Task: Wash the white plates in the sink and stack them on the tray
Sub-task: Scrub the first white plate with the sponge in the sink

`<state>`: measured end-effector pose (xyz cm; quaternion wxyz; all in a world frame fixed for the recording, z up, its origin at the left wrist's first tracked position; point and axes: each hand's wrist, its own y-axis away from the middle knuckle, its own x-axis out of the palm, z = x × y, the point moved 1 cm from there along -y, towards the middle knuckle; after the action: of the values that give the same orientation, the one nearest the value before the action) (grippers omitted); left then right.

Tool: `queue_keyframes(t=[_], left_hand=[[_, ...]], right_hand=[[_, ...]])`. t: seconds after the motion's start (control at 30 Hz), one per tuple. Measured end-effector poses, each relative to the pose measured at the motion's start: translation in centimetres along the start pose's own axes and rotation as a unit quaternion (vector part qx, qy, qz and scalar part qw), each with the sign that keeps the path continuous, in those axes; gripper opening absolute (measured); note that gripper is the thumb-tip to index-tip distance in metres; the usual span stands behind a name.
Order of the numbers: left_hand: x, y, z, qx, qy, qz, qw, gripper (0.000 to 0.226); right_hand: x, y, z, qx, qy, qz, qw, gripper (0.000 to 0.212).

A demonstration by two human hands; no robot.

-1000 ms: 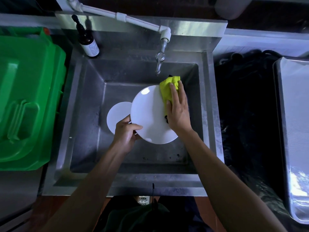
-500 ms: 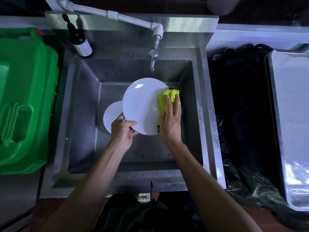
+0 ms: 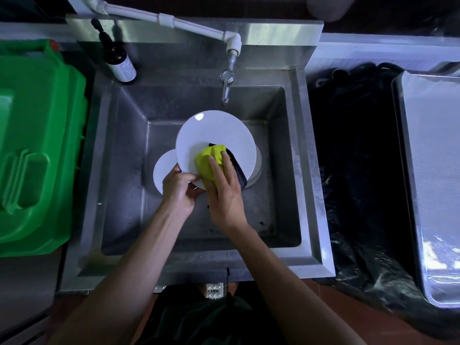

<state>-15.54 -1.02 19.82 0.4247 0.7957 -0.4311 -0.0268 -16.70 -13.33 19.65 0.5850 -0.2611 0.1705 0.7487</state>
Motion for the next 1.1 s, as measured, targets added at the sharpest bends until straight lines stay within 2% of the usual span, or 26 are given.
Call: queue_keyframes(t=[0.1, 0.23, 0.43, 0.57, 0.9, 1.1], left_hand=[[-0.4, 0.1, 0.1, 0.005, 0.004, -0.002, 1.000, 0.055], [-0.3, 0.2, 0.1, 0.012, 0.003, -0.010, 1.000, 0.051], [0.3, 0.1, -0.2, 0.019, -0.033, 0.018, 0.999, 0.046], [0.3, 0.0, -0.8, 0.019, -0.070, 0.040, 0.997, 0.043], [-0.4, -1.0, -2.8, 0.018, -0.174, 0.063, 0.983, 0.039], [-0.2, -2.0, -4.8, 0.021, -0.277, 0.090, 0.956, 0.039]], right_hand=[[-0.1, 0.2, -0.7, 0.022, 0.041, -0.011, 0.999, 0.052], [-0.5, 0.0, -2.1, 0.080, 0.061, -0.063, 0.993, 0.055], [-2.1, -1.1, -3.5, 0.110, 0.012, -0.106, 0.988, 0.057], [-3.9, -2.2, -4.1, 0.143, -0.049, -0.132, 0.980, 0.067], [-8.2, -5.6, -6.3, 0.203, -0.100, -0.111, 0.968, 0.084], [-9.8, -7.5, -7.1, 0.166, -0.098, -0.058, 0.980, 0.080]])
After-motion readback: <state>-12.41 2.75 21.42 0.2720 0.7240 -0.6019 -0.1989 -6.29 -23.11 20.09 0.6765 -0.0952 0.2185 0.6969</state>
